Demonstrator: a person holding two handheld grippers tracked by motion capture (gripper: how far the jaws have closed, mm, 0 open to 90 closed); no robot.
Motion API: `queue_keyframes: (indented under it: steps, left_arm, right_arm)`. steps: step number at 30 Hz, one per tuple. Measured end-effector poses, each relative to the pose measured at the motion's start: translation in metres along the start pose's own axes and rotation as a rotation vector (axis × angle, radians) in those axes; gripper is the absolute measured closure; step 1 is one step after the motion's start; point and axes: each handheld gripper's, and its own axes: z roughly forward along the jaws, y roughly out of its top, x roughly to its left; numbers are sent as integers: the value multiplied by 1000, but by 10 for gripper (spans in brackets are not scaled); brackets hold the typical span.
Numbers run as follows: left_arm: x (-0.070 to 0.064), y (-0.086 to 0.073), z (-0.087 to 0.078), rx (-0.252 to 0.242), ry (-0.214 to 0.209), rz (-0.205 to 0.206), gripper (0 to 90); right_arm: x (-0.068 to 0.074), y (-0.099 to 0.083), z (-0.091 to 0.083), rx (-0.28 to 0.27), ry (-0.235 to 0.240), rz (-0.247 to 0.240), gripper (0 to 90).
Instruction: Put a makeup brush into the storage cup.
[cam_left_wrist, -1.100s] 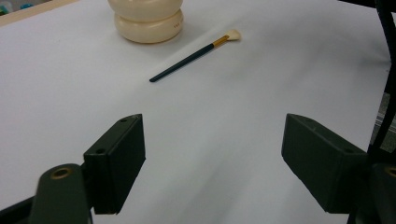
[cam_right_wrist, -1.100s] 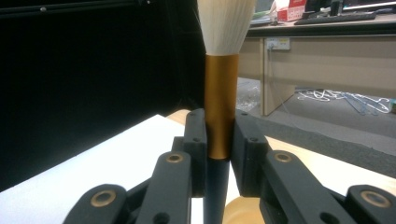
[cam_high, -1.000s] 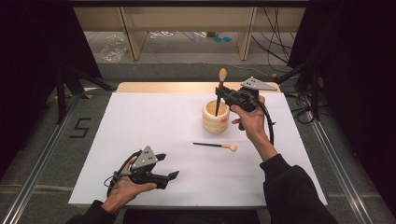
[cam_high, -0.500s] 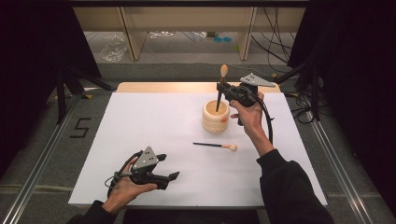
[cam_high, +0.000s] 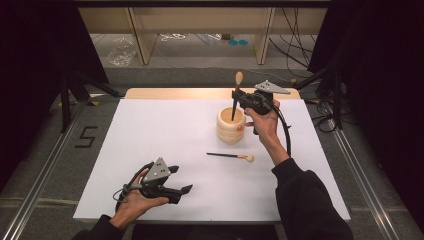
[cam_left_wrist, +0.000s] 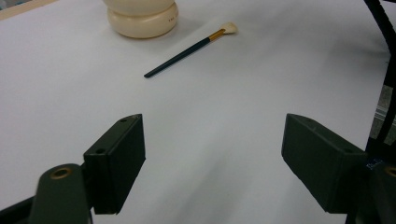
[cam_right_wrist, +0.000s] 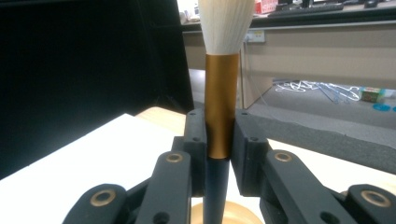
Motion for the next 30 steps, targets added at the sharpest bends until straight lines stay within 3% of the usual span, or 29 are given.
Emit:
queue_keyframes:
  steps: [11, 15, 23, 30]
  left_arm:
    - [0, 0, -1, 13, 4, 10, 216]
    - [-1, -1, -1, 8, 3, -32, 216]
    - [0, -1, -1, 9, 9, -10, 216]
    - [0, -1, -1, 9, 10, -15, 217]
  right_arm:
    - [1, -10, 10, 37, 4, -5, 777]
    - [0, -13, 12, 52, 4, -4, 777]
    - [-3, -20, 14, 82, -5, 6, 776]
    - [-4, -25, 16, 91, -6, 0, 775]
